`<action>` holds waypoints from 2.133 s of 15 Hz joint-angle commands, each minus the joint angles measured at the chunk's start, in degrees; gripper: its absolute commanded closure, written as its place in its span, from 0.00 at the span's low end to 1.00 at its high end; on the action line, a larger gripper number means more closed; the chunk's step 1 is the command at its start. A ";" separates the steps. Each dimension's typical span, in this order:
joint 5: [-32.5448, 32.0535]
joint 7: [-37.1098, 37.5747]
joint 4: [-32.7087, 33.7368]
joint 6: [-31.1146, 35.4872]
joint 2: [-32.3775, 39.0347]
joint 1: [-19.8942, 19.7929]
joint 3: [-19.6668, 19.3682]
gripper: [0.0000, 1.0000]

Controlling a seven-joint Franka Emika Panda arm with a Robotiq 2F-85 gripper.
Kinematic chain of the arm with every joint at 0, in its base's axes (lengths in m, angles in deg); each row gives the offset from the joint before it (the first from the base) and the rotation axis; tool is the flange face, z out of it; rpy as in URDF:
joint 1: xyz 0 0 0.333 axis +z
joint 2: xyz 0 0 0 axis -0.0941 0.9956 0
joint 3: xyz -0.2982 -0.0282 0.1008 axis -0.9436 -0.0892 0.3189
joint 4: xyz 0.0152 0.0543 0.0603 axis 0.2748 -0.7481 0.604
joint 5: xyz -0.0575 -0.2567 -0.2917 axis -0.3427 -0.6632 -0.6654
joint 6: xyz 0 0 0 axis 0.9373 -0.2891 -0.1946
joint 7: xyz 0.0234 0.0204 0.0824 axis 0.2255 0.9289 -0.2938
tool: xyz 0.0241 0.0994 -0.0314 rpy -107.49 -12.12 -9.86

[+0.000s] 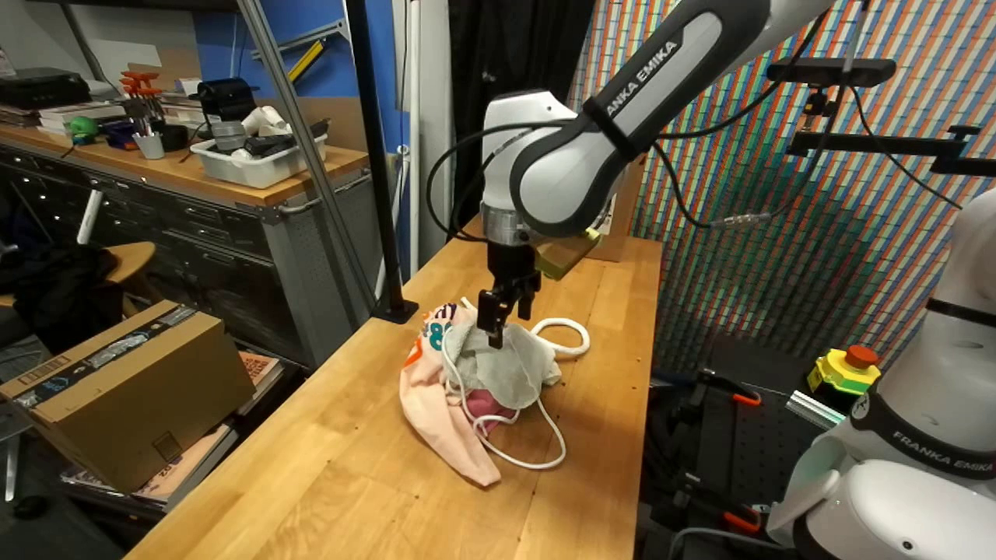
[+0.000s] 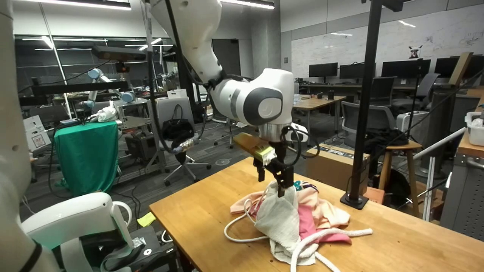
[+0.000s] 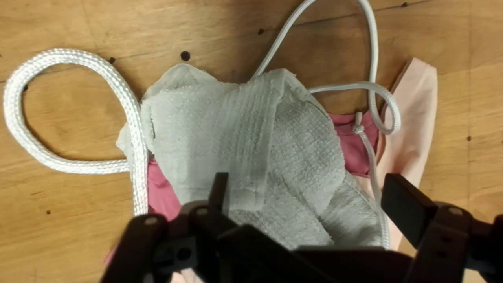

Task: Separate the items on the table

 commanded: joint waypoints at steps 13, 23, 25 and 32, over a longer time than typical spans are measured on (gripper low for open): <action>-3.26 5.60 4.09 10.12 10.98 1.87 -5.23 0.63; -19.82 17.84 1.38 1.43 0.36 5.60 -13.14 0.91; -24.01 21.32 1.17 1.41 -2.08 5.00 -14.43 0.91; -36.21 37.20 4.50 3.64 -6.67 -0.25 -18.29 0.91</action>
